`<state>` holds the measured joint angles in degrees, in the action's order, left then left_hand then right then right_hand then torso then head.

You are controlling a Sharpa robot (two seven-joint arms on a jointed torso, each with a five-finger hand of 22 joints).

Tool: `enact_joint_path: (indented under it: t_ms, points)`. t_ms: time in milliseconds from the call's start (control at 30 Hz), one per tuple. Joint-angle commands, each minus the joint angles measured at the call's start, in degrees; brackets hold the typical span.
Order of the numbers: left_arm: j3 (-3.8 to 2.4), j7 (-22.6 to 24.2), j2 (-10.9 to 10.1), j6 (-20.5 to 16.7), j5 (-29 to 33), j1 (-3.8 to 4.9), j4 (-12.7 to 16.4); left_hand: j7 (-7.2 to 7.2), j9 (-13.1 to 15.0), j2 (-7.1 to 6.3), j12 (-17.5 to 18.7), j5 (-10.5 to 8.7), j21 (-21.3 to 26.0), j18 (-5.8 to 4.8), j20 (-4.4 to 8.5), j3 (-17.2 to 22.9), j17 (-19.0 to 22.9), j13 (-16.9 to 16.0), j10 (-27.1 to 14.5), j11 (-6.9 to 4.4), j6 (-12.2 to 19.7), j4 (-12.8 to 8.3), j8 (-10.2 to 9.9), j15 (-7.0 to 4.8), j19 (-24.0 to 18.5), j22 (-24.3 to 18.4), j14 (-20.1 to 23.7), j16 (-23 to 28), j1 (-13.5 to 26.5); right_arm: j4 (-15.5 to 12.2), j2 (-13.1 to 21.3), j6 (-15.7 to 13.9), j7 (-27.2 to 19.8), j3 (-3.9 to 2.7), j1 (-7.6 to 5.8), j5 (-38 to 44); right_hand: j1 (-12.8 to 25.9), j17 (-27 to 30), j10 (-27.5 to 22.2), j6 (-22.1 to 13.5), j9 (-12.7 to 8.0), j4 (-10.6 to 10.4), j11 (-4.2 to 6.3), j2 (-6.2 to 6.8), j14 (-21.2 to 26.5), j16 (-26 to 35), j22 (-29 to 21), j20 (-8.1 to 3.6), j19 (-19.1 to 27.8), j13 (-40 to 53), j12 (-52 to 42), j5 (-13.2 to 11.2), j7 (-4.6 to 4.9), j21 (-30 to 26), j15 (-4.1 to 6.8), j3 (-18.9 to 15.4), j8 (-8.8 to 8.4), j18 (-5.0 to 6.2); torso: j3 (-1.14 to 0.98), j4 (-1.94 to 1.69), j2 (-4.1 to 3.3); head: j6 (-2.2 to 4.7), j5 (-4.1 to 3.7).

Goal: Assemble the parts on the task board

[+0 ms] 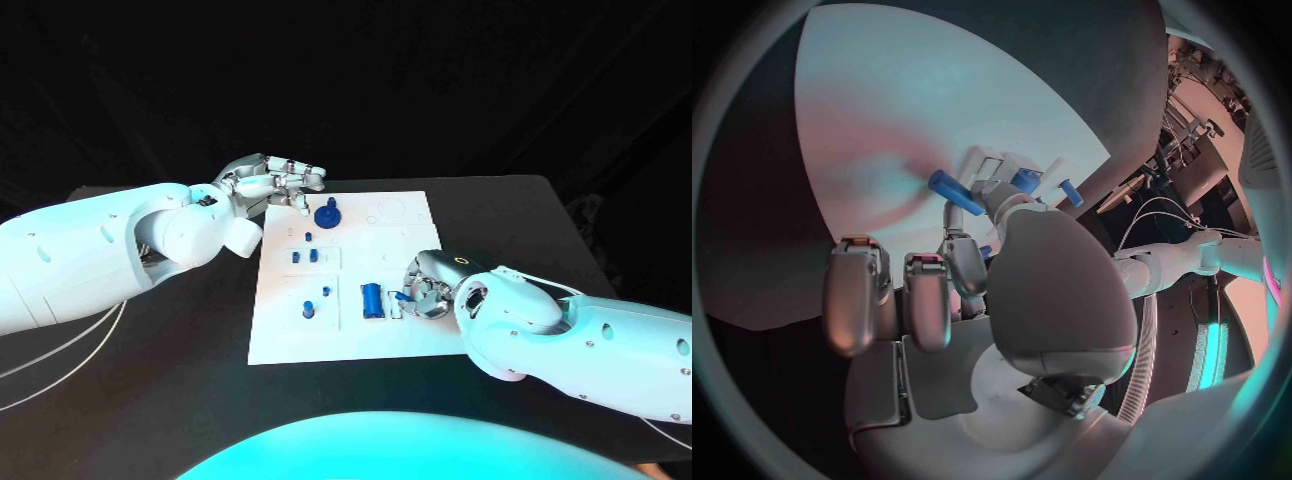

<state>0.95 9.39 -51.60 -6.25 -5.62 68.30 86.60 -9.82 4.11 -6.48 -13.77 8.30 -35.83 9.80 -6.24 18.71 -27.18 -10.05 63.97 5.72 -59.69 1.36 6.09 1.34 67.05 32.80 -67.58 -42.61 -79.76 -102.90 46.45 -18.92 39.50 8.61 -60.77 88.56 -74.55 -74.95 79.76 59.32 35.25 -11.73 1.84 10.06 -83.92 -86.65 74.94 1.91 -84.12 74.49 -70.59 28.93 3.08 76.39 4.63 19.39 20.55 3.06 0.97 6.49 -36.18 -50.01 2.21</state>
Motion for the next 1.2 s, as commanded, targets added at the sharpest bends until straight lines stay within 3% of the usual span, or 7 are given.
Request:
enact_joint_path:
  t_ms: [33, 500, 1200]
  points:
    - [-0.04, 0.25, 0.11, 0.94, -0.09, 0.04, 0.22, -0.07, 0.07, 0.35, -0.39, -0.02, 0.29, 0.71, 0.14, -0.21, -0.05, 0.08, -0.46, 0.02, 0.36, -0.02, 0.34, -0.05, -0.41, -0.03, 0.34, 0.22, 0.07, 0.49, -0.46, -0.85, 0.39, -0.01, 0.08, -0.95, 0.69, -10.32, 0.48, 0.93, -0.05, -0.34, -0.12, -0.01, -5.08, -0.22, 11.9, -0.37, -1.64, 0.16, -0.27, -0.3, -0.82, 0.3, 0.39, 0.15, 0.31, -0.64, -0.01, -0.07, -0.06, 0.01, 0.04]
    - [-0.04, 0.12, 0.05, 1.02, -0.1, 0.04, 0.35, -0.07, 0.07, 0.35, -0.39, -0.02, 0.29, 0.71, 0.14, -0.21, -0.05, 0.08, -0.46, 0.02, 0.36, -0.02, 0.34, -0.05, -0.41, -0.03, 0.34, 0.22, 0.07, 2.6, -2.43, 0.48, 0.52, -0.01, 0.26, -2.69, 2.7, -10.42, 1.28, 1.41, 0.05, -1.1, 0.06, -0.19, -5.1, -0.29, 11.96, -0.5, -1.75, 1.07, -1.42, -0.77, -1.03, 0.58, 0.53, 0.16, 0.62, -0.69, 0.06, 0.02, 0.06, 0.01, 0.15]
    - [-0.04, -0.15, 0.02, 1.27, -0.23, 0.04, 0.34, -0.07, 0.07, 0.35, -0.39, -0.02, 0.29, 0.71, 0.14, -0.21, -0.05, 0.08, -0.46, 0.02, 0.36, -0.02, 0.34, -0.05, -0.41, -0.03, 0.34, 0.22, 0.07, 2.49, -2.71, 3.24, 0.41, -0.01, 0.4, -2.11, 6.73, -11.15, 3.33, 2.84, 0.35, -2.95, 0.57, -1.25, -5.26, -0.79, 12.26, -0.87, -2.18, 3.62, -4.61, -1.1, -1.63, 1.91, 0.96, -0.07, 1.49, -0.92, 0.0, 0.08, 0.02, 0.01, 0.2]
